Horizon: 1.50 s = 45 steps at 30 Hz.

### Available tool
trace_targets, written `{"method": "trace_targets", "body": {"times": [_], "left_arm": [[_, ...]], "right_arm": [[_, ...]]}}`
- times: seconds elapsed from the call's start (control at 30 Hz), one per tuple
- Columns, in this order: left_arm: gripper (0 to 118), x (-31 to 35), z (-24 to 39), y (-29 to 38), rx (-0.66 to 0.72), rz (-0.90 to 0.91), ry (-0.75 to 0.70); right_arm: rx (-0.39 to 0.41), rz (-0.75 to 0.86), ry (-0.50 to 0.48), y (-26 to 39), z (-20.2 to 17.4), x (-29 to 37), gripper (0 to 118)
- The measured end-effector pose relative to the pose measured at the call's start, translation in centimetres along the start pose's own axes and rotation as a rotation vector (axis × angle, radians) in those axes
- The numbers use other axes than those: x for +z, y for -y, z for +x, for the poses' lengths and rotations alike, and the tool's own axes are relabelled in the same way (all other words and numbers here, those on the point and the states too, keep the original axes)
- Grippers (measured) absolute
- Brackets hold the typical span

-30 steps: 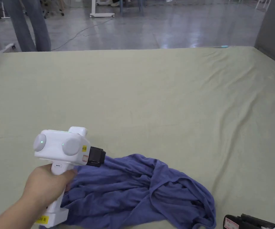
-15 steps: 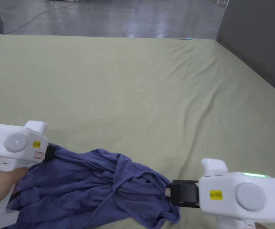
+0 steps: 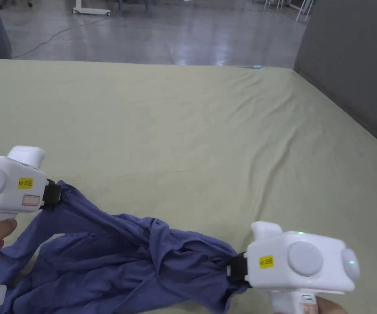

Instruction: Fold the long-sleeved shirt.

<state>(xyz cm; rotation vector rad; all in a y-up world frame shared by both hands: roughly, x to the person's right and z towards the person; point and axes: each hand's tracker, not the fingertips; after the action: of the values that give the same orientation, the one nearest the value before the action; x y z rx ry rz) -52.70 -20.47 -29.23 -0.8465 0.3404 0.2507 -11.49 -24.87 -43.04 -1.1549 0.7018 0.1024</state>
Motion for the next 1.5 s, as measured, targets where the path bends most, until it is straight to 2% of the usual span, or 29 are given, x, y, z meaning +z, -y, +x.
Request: {"method": "trace_targets", "body": {"times": [0.07, 0.1, 0.23, 0.33, 0.5, 0.6, 0.77, 0.83, 0.9, 1.0, 1.17, 1.3, 1.37, 1.5], "left_arm": [[0, 3.1, 0.2, -0.9, -0.009, 0.06, -0.045], [0, 4.9, 0.2, -1.6, 0.0, 0.101, -0.042], [0, 11.4, -0.6, -6.2, 0.055, 0.226, -0.018], [0, 15.2, -1.2, -10.0, 0.081, 0.289, -0.021], [0, 20.6, -2.9, -16.5, 0.196, 0.385, -0.045], [0, 22.9, -3.8, -21.1, 0.251, 0.433, -0.024], [0, 24.7, -3.1, -27.9, 0.217, 0.498, -0.117], [0, 25.0, -2.8, -30.3, 0.222, 0.518, -0.152], [0, 24.8, -2.8, -32.2, 0.237, 0.522, -0.15], [0, 24.5, -2.5, -33.9, 0.254, 0.546, -0.134], [0, 21.3, -2.7, -34.2, 0.251, 0.524, -0.141], [0, 16.0, -3.3, -31.9, 0.187, 0.426, -0.189], [0, 12.6, -4.1, -29.8, 0.205, 0.352, -0.176], [0, 4.3, -6.2, -23.2, 0.174, 0.158, -0.194]], "right_arm": [[0.035, 0.085, -0.038, -1.7, -0.4, 4.7, 2], [0.079, 0.118, -0.057, -3.0, -0.8, 6.9, 2], [0.167, 0.267, -0.014, -9.1, -2.3, 15.1, 2], [0.198, 0.322, -0.02, -14.0, -3.8, 20.1, 2], [0.238, 0.388, 0.125, -22.2, -6.8, 26.5, 2], [0.243, 0.409, 0.167, -26.5, -8.7, 29.5, 2], [0.279, 0.432, 0.275, -33.5, -11.5, 32.3, 2], [0.276, 0.439, 0.266, -36.3, -11.9, 33.2, 2], [0.312, 0.459, 0.338, -38.6, -12.5, 33.6, 2], [0.356, 0.487, 0.405, -41.0, -13.2, 33.2, 2], [0.338, 0.458, 0.409, -43.2, -12.2, 29.3, 2], [0.333, 0.36, 0.394, -42.2, -9.7, 21.3, 2], [0.335, 0.288, 0.373, -40.6, -8.2, 16.2, 2], [0.342, 0.137, 0.336, -33.6, -5.2, 5.7, 2]]}}
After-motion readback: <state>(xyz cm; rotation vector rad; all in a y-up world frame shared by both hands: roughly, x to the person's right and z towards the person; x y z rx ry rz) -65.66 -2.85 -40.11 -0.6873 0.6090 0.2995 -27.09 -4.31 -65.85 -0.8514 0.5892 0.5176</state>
